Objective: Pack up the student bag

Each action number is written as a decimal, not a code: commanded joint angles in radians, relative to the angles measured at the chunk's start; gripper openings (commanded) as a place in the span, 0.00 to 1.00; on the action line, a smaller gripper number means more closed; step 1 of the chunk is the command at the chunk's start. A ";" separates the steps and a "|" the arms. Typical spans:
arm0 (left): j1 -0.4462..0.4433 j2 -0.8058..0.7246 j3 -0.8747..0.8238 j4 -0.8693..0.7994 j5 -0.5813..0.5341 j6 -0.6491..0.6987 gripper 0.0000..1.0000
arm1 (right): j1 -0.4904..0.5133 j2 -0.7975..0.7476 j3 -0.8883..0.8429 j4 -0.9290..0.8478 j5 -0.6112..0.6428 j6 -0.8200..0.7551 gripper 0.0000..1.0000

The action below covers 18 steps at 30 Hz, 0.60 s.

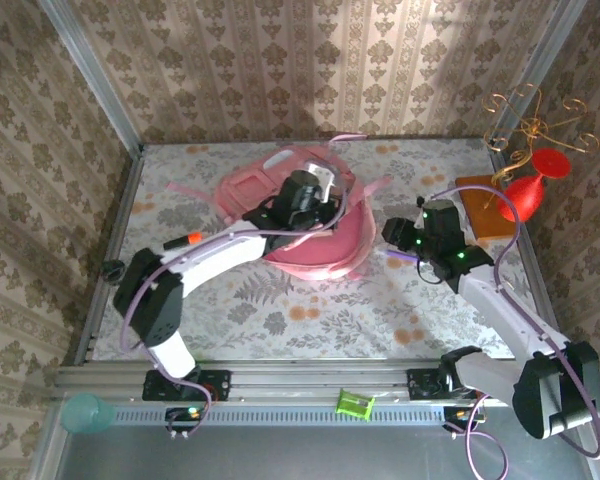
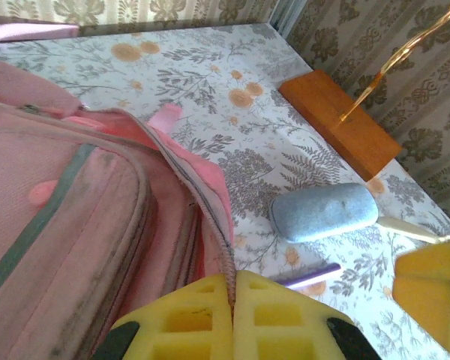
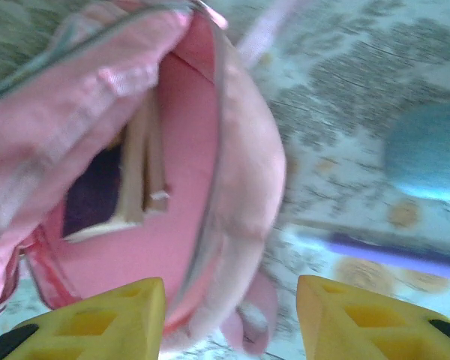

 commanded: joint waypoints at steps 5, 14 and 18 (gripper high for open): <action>-0.014 0.044 0.172 -0.039 0.004 0.062 0.46 | 0.013 -0.065 -0.033 -0.116 -0.001 -0.043 0.49; 0.252 -0.346 -0.336 -0.179 -0.037 -0.045 0.73 | 0.359 0.005 -0.074 0.089 0.048 0.028 0.51; 0.505 -0.411 -0.548 -0.103 0.121 -0.179 0.77 | 0.463 0.196 -0.002 0.195 0.047 0.050 0.50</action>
